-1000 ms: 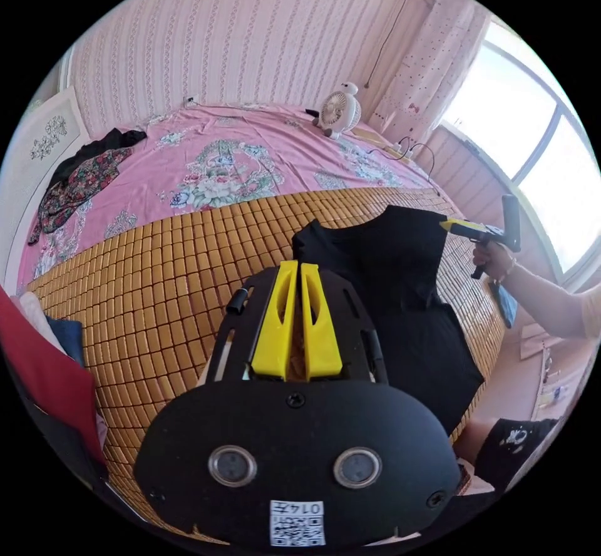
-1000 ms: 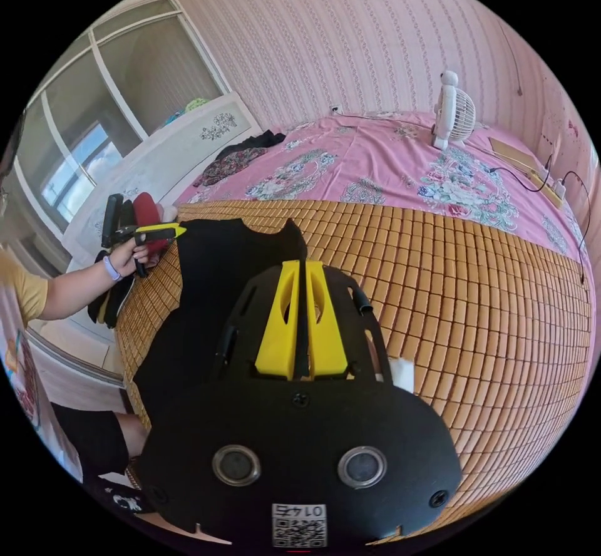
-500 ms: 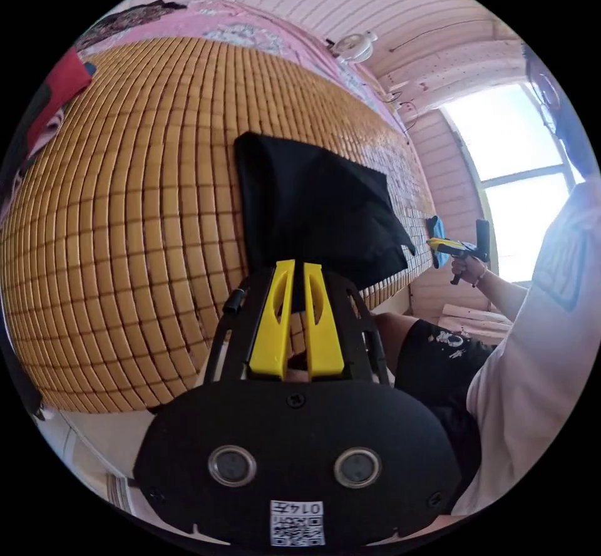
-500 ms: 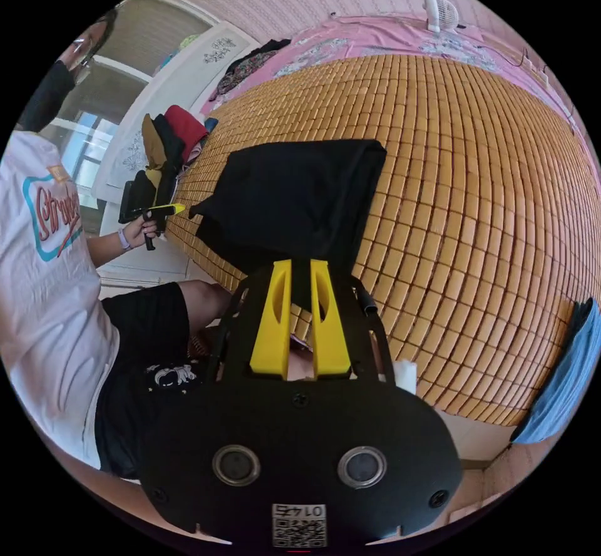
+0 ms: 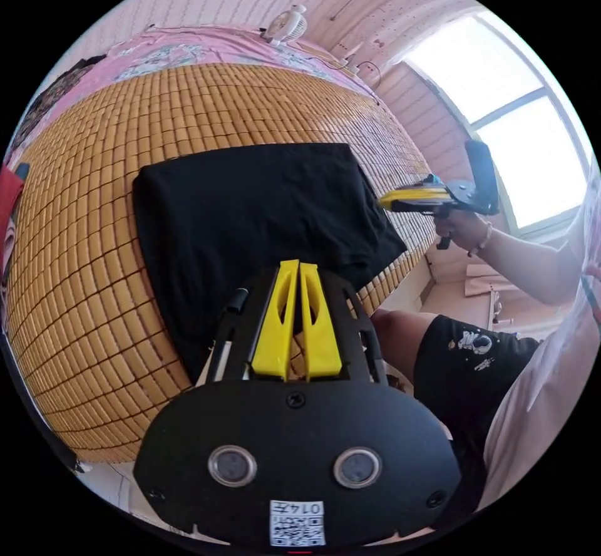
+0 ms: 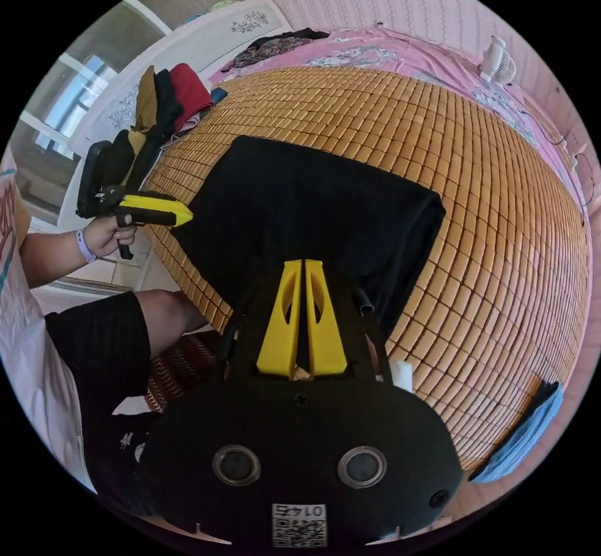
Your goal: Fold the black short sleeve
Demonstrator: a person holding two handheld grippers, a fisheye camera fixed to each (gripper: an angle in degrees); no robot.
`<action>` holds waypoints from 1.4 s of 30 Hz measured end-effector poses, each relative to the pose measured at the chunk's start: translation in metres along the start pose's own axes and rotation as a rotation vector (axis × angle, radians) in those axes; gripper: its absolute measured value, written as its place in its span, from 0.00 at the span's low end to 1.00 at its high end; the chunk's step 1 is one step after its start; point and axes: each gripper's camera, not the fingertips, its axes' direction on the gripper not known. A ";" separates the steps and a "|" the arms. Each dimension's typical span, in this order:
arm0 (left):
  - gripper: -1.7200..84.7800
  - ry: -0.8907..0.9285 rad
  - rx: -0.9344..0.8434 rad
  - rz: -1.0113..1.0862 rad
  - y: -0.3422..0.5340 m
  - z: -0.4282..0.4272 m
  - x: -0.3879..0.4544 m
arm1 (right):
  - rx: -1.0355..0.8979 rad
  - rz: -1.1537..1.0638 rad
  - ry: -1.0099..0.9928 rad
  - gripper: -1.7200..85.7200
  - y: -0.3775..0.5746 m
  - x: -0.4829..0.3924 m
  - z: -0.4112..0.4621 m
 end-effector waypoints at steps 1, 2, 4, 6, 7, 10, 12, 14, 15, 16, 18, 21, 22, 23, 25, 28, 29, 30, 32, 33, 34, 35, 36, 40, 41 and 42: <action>0.01 0.020 -0.034 0.033 -0.005 0.017 0.015 | -0.005 -0.062 0.021 0.02 -0.024 -0.012 0.011; 0.01 0.000 -0.088 0.032 -0.010 0.035 0.028 | -0.008 -0.092 0.032 0.02 -0.036 -0.017 0.016; 0.01 -0.021 -0.088 0.080 -0.011 0.055 0.048 | -0.044 -0.144 0.071 0.02 -0.083 -0.031 0.041; 0.01 -0.047 -0.086 0.087 -0.008 0.072 0.059 | -0.061 -0.163 0.079 0.02 -0.113 -0.036 0.060; 0.01 -0.047 -0.093 0.067 -0.005 0.082 0.061 | -0.124 -0.170 0.102 0.02 -0.130 -0.037 0.078; 0.01 -0.085 -0.161 0.006 0.007 0.105 0.061 | -0.266 -0.242 0.127 0.02 -0.155 -0.040 0.109; 0.01 -0.081 -0.101 0.042 0.019 0.109 0.065 | -0.330 -0.255 0.094 0.02 -0.167 -0.041 0.112; 0.01 -0.104 -0.064 0.111 0.035 0.113 0.074 | -0.405 -0.301 0.087 0.02 -0.180 -0.048 0.115; 0.01 -0.111 -0.060 0.134 0.039 0.115 0.076 | -0.401 -0.323 0.110 0.02 -0.189 -0.053 0.114; 0.01 -0.125 -0.049 0.163 0.046 0.117 0.081 | -0.363 -0.329 0.144 0.02 -0.197 -0.057 0.112; 0.01 -0.135 -0.026 0.164 0.056 0.120 0.085 | -0.404 -0.323 0.194 0.02 -0.208 -0.059 0.125; 0.01 -0.139 -0.017 0.173 0.068 0.126 0.090 | -0.483 -0.352 0.212 0.02 -0.219 -0.066 0.139; 0.01 -0.137 -0.017 0.183 0.071 0.128 0.091 | -0.499 -0.346 0.211 0.02 -0.221 -0.067 0.141; 0.01 -0.133 -0.015 0.194 0.076 0.131 0.093 | -0.503 -0.353 0.212 0.02 -0.221 -0.068 0.143; 0.01 -0.123 -0.007 0.208 0.082 0.134 0.094 | -0.527 -0.381 0.216 0.02 -0.223 -0.071 0.147; 0.01 -0.104 -0.003 0.211 0.093 0.138 0.096 | -0.532 -0.376 0.229 0.02 -0.220 -0.073 0.151; 0.01 -0.094 -0.007 0.193 0.098 0.140 0.097 | -0.522 -0.367 0.232 0.02 -0.218 -0.072 0.151; 0.01 -0.091 -0.008 0.187 0.101 0.141 0.098 | -0.497 -0.361 0.247 0.02 -0.212 -0.073 0.150; 0.01 -0.096 -0.003 0.179 0.112 0.144 0.104 | -0.451 -0.358 0.282 0.02 -0.201 -0.075 0.148; 0.01 -0.097 0.003 0.175 0.114 0.145 0.104 | -0.431 -0.336 0.292 0.02 -0.195 -0.074 0.146; 0.01 -0.098 0.012 0.168 0.119 0.147 0.106 | -0.420 -0.299 0.286 0.02 -0.192 -0.071 0.145; 0.01 -0.107 0.020 0.172 0.124 0.149 0.110 | -0.415 -0.281 0.281 0.02 -0.191 -0.069 0.144; 0.01 -0.116 0.024 0.179 0.127 0.150 0.112 | -0.404 -0.241 0.268 0.02 -0.187 -0.063 0.142; 0.01 -0.217 0.054 0.256 0.147 0.157 0.132 | -0.209 -0.085 0.122 0.02 -0.152 -0.044 0.109; 0.01 -0.259 0.039 0.272 0.152 0.158 0.138 | -0.136 -0.060 0.090 0.02 -0.140 -0.043 0.097; 0.01 -0.270 0.034 0.280 0.156 0.159 0.141 | 0.010 -0.004 0.048 0.03 -0.109 -0.045 0.071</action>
